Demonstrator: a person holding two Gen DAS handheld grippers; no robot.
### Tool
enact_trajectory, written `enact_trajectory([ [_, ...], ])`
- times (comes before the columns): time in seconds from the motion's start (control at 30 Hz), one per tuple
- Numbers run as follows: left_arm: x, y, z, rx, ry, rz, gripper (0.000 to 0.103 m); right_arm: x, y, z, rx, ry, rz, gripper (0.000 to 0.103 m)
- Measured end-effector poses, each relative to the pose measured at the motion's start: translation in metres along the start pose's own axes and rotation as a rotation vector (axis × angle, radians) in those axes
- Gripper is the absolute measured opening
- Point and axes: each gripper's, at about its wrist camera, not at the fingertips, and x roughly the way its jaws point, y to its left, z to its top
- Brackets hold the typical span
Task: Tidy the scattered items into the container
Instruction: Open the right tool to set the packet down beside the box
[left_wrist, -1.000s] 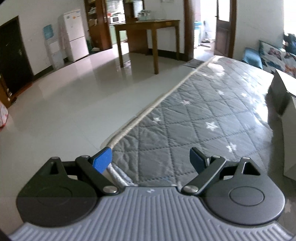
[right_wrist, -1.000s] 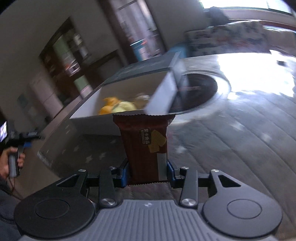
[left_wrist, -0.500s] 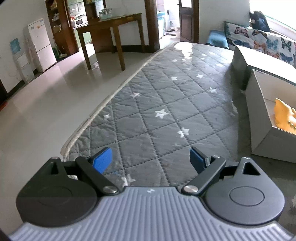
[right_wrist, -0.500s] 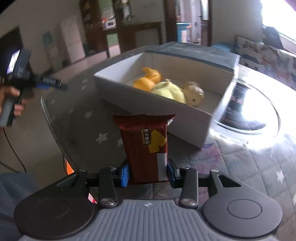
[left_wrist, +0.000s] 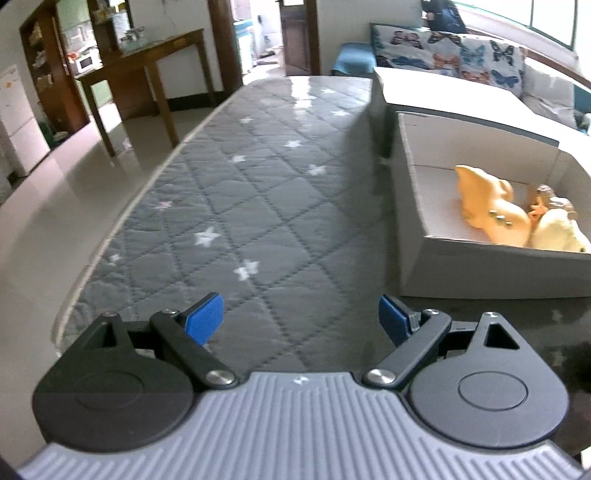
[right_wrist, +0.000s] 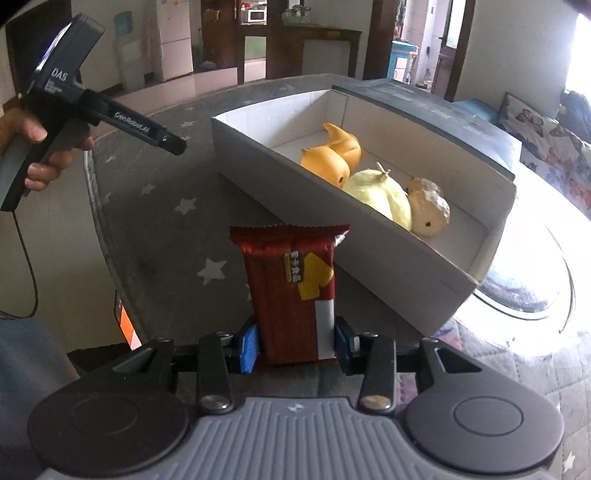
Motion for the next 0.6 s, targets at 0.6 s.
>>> enact_trajectory([
  [0.6,-0.002,-0.062,0.002,0.126,0.045,-0.257,0.09,-0.005,-0.013,-0.01,0.1,-0.076,-0.019,0.072],
])
